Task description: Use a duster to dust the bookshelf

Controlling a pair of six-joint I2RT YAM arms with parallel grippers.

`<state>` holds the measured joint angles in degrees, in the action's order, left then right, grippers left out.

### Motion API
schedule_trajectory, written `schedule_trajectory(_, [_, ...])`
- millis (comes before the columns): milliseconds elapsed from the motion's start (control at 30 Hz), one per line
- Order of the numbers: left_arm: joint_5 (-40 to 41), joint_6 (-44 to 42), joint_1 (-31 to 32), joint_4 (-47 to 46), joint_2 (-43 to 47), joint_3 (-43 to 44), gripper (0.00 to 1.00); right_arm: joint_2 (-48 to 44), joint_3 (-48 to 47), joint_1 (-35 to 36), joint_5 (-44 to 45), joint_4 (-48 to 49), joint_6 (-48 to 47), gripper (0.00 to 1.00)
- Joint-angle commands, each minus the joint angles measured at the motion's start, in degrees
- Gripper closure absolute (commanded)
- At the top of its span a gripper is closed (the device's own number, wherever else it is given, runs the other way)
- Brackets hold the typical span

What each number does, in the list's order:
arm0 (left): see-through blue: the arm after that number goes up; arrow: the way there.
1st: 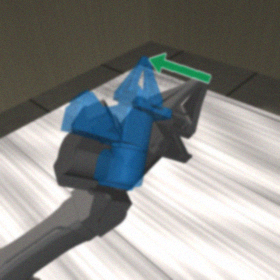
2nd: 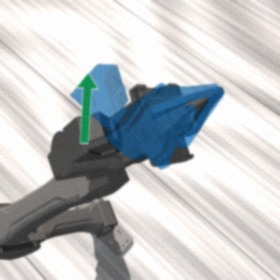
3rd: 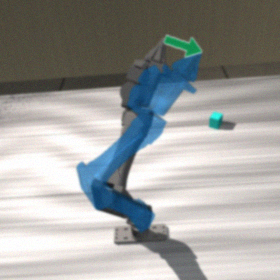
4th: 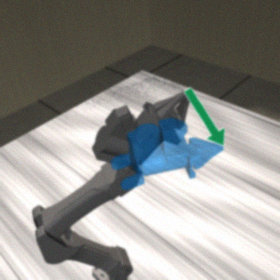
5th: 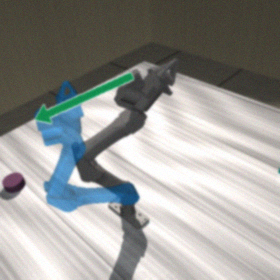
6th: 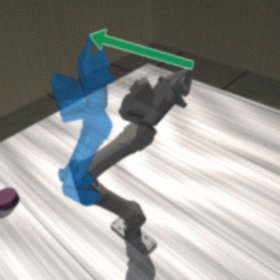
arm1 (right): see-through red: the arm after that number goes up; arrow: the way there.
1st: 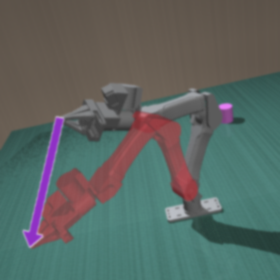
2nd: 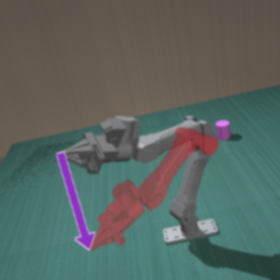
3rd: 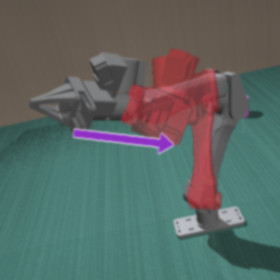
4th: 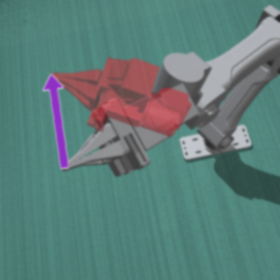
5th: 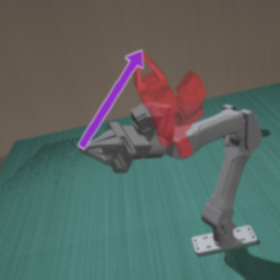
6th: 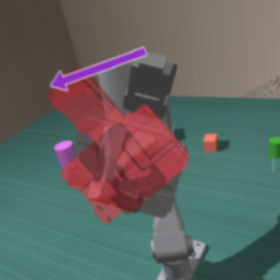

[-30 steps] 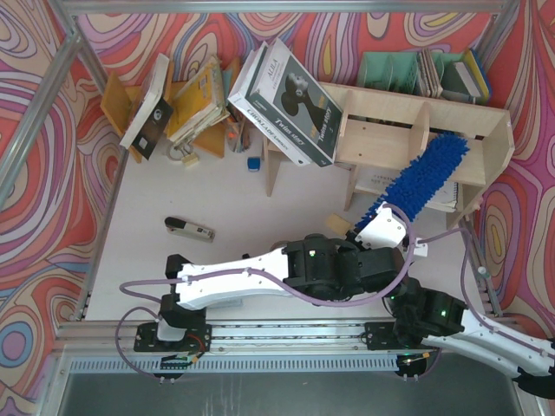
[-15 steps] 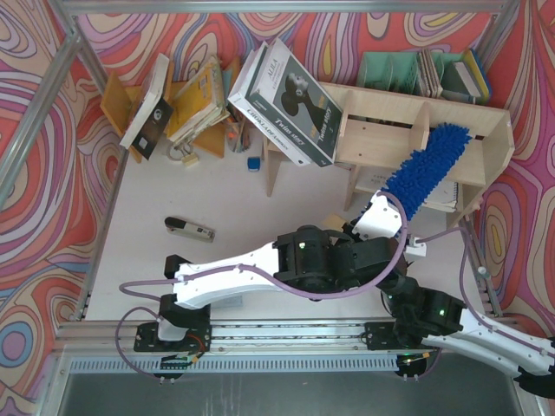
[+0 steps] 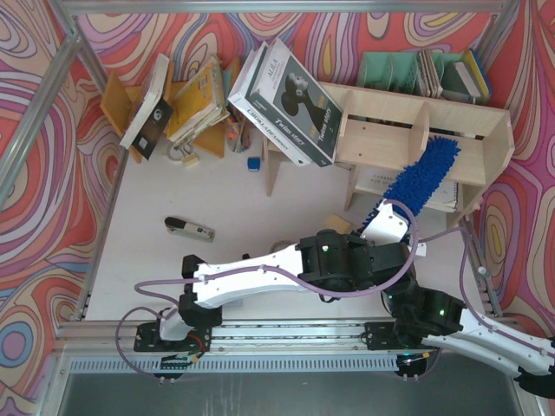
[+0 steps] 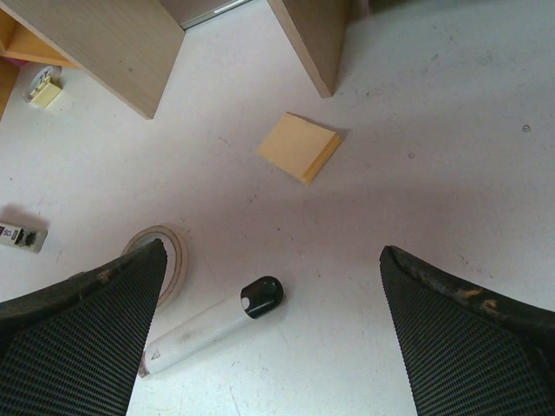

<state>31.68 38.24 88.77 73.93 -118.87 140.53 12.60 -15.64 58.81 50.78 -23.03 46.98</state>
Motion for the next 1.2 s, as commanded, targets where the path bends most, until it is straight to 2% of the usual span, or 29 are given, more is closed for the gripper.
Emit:
schedule_trajectory(0, [0.4,1.6,-0.7,1.1,-1.0,1.5,1.0,-0.6,-0.3,0.0,1.4,-0.5,1.0,0.01])
schedule_trajectory(400, [7.3,-3.1,0.3,-7.7,3.5,3.0,1.0,-0.8,-0.3,0.0,1.4,-0.8,1.3,0.01])
schedule_trajectory(600, [8.4,0.0,-0.5,-7.3,2.2,3.2,1.0,-1.1,-0.1,0.0,1.3,-0.8,1.3,0.01])
schedule_trajectory(833, [6.0,7.2,-2.0,-3.1,-0.9,3.0,1.0,-1.4,-0.1,0.0,1.3,-0.9,1.3,0.01])
schedule_trajectory(1167, [-2.7,1.8,-3.0,-6.7,-3.8,4.8,1.0,-2.0,-0.2,0.0,1.3,-1.3,1.6,0.01])
